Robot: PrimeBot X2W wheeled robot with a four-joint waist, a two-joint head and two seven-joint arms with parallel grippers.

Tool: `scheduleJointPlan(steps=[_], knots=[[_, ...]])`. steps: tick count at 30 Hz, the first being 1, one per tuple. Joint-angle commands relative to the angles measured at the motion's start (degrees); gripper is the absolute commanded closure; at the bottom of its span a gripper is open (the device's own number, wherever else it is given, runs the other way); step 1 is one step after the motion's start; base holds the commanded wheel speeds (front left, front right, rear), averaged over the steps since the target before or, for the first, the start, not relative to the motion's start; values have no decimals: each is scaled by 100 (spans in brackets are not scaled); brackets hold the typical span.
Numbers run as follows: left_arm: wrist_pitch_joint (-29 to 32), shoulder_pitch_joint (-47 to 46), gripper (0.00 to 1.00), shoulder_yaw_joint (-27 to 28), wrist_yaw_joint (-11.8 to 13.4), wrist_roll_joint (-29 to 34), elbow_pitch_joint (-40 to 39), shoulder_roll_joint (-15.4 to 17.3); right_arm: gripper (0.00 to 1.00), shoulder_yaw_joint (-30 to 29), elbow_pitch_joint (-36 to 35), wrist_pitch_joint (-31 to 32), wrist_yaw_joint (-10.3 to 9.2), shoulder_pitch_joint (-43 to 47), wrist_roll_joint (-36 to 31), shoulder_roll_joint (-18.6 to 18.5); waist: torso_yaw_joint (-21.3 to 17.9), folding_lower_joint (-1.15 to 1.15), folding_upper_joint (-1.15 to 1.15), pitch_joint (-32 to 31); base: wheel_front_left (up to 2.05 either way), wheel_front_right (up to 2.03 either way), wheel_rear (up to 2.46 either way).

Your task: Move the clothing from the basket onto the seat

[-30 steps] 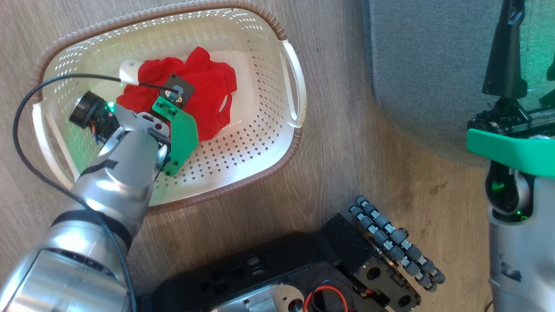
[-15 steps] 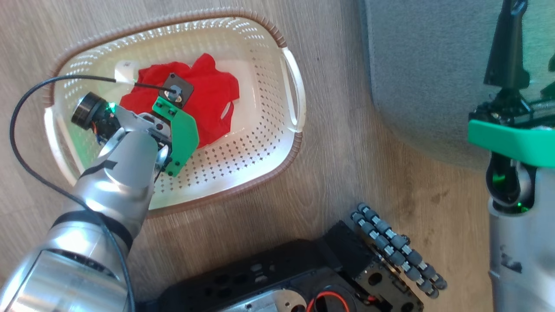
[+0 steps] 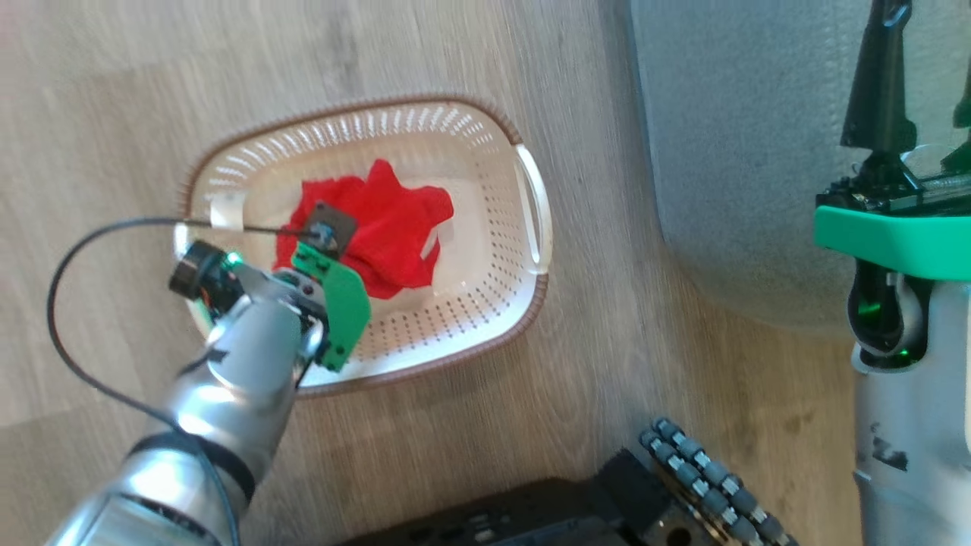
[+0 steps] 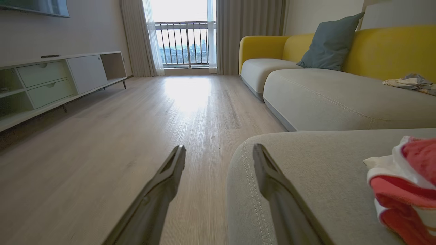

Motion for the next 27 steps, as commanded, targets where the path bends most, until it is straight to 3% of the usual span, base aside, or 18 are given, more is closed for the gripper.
scheduleJointPlan(steps=[1,10,16,22,27], knots=[[-136,243,100,40,41,-129,-162,39,0,50,-126,-36,-1,217,-56,28,200,1,0,-422,0,0,0],[-790,730,100,-319,227,-866,-603,38,0,-8,58,-36,-1,420,-107,-4,568,1,0,-1378,0,0,0],[-1078,899,100,-433,481,-1208,-965,37,0,-1,204,-36,-1,594,-68,-44,759,1,0,-1954,0,0,0],[-1094,1238,100,-60,787,-1027,-2149,106,0,5,342,-36,-1,824,-33,-68,910,1,0,-2512,0,0,0],[-1095,1637,100,346,883,-753,-3096,237,0,40,445,-36,-1,993,5,-77,987,1,0,-2863,0,0,0]])
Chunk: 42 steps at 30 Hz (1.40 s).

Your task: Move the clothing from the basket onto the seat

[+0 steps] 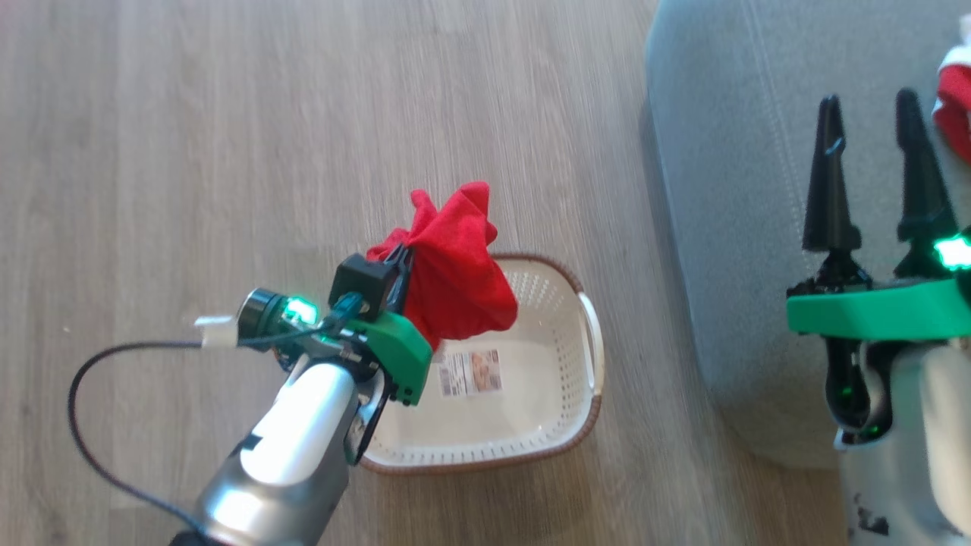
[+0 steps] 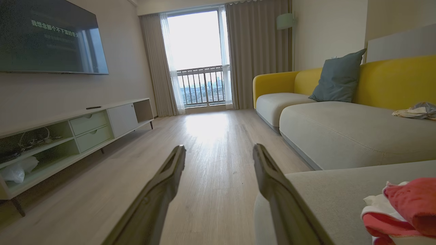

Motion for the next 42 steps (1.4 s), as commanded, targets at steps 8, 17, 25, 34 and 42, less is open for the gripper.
scheduleJointPlan(steps=[8,17,25,34,42], knots=[[-78,692,100,1003,70,621,-1886,208,0,236,9,-36,-1,308,96,-27,204,1,0,-875,0,0,0],[-78,1187,100,1740,-67,1065,-3517,141,0,309,118,-36,-1,575,154,-23,252,1,0,-1331,0,0,0],[-78,1528,100,2379,-120,1126,-4741,4,0,301,145,-36,-1,853,179,-1,281,1,0,-1523,0,0,0],[-79,1572,100,2780,-149,1050,-5542,-61,0,407,153,-36,-1,1089,171,25,258,1,0,-1608,0,0,0],[-79,1364,100,2536,-242,843,-5603,-65,0,465,155,-36,-1,1084,189,46,195,1,0,-1564,0,0,0]])
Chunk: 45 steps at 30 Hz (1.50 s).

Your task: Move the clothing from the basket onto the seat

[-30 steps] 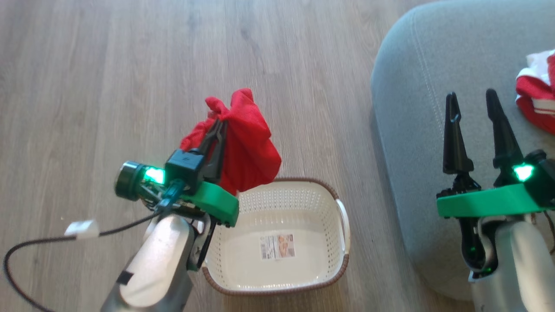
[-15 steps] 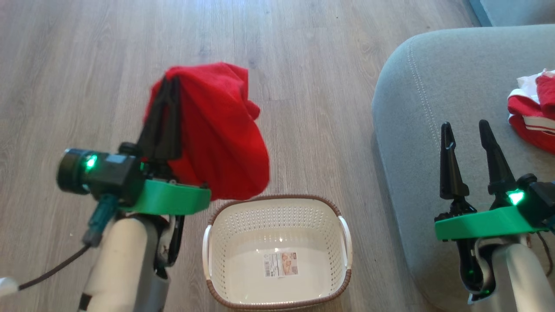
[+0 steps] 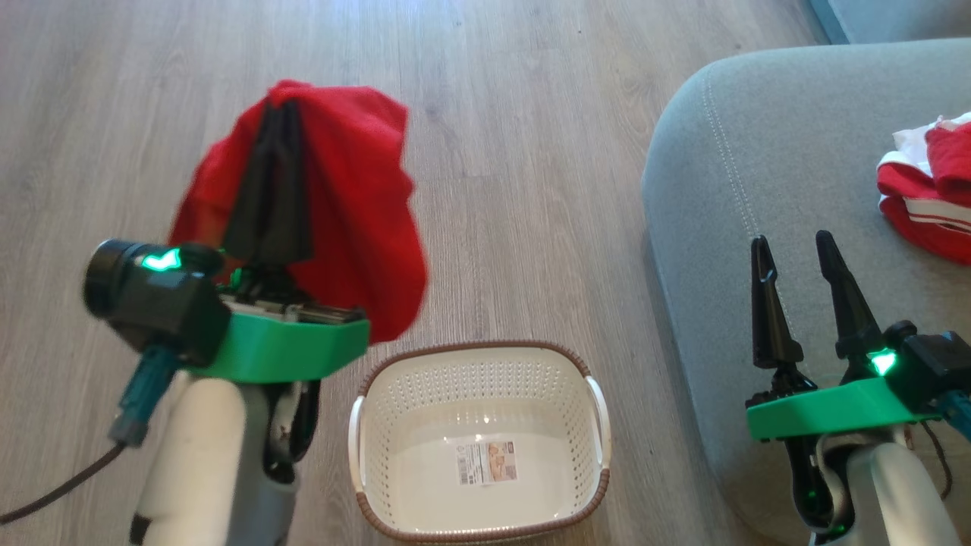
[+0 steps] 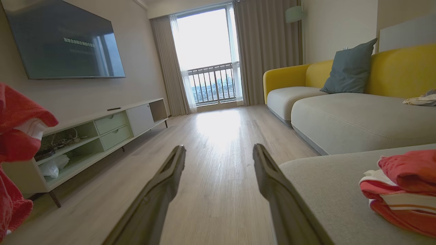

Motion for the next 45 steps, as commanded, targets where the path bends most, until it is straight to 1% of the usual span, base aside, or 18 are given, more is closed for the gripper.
scheduleJointPlan(steps=[1,11,17,22,28,32,36,38,40,45], knots=[[-28,-379,100,98,-38,-18,-187,35,0,146,-192,-37,-1,-176,43,14,-18,0,0,25,0,0,0],[-28,-662,100,-745,-572,-145,246,34,0,342,-311,-37,-1,-129,70,23,-53,0,0,275,0,0,0],[-28,-666,100,-1289,-829,-197,515,34,0,623,-328,-37,-1,-159,165,-11,-83,0,0,354,0,0,0],[-28,-666,100,-1424,-849,-218,612,34,0,782,-336,-37,-1,-165,212,-92,-101,0,0,353,0,0,0],[-28,-661,100,-1378,-844,-232,684,34,0,1101,-396,-37,-1,-159,342,-260,-107,0,0,346,0,0,0],[-28,-668,100,-1305,-857,-203,741,34,0,1627,-537,-37,-1,-163,448,-567,-108,0,0,362,0,0,0],[-28,-685,100,-1233,-880,-175,799,34,0,2225,-712,-37,-1,-183,474,-969,-122,0,0,364,0,0,0],[-28,-688,100,-1199,-886,-156,826,34,0,2462,-753,-37,-1,-211,423,-1134,-139,0,0,362,0,0,0],[-28,-694,100,-1196,-896,-118,857,34,0,2632,-735,-37,-1,-290,201,-1277,-154,0,0,366,0,0,0],[-28,-702,100,-1337,-948,-93,938,34,0,2745,-637,-37,-1,-451,-4,-1240,-140,0,0,377,0,0,0]])
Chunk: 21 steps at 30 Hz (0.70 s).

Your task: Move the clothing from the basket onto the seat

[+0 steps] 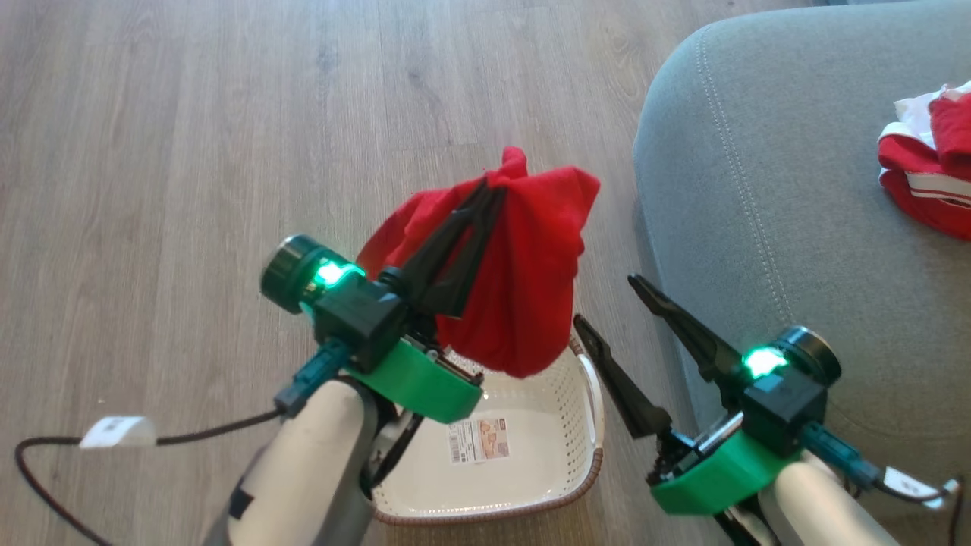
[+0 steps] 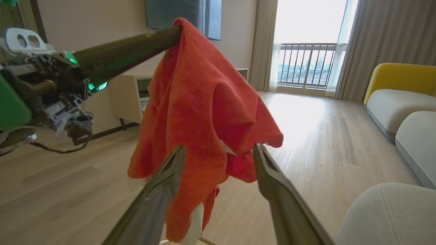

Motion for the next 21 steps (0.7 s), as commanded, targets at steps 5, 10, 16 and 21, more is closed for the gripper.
scheduleJointPlan(steps=[5,10,16,21], knots=[[-29,-352,100,-135,-90,68,-50,31,0,334,196,-37,-1,-501,-240,32,71,0,0,18,0,0,0],[-29,-392,100,-435,-98,1,-45,31,0,698,723,-37,-1,-852,-172,75,182,0,0,1,0,0,0],[-29,-419,100,-816,-53,-91,-54,31,0,909,1261,-37,-1,-1184,-74,174,287,0,0,-57,0,0,0],[-29,-415,100,-1140,-23,-154,-71,31,0,936,1600,-37,-1,-1399,-97,362,334,0,0,-108,0,0,0]])
